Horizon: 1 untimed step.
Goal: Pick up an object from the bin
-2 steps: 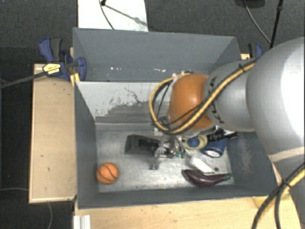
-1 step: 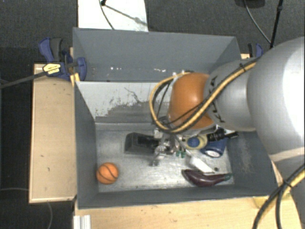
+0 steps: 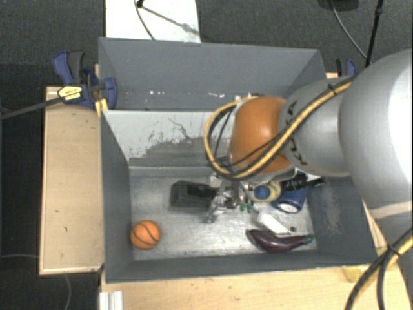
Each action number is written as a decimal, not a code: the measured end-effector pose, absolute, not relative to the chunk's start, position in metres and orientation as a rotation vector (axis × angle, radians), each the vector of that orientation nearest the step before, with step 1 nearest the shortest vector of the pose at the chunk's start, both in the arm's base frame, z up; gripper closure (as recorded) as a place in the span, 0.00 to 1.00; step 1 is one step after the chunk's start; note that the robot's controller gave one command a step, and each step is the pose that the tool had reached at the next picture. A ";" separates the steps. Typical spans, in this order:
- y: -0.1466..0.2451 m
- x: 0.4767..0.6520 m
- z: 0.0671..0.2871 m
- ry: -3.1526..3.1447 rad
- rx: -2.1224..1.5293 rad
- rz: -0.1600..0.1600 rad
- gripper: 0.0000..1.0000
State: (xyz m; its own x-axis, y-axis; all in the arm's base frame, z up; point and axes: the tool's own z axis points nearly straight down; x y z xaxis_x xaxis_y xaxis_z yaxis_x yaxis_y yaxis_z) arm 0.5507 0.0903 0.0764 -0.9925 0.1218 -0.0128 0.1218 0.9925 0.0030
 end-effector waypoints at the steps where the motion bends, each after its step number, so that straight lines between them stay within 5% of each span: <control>1: 0.090 0.547 0.094 3.140 0.192 -0.002 1.00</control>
Offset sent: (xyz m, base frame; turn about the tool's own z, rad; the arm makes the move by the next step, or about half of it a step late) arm 0.0001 0.0000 0.1165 0.0000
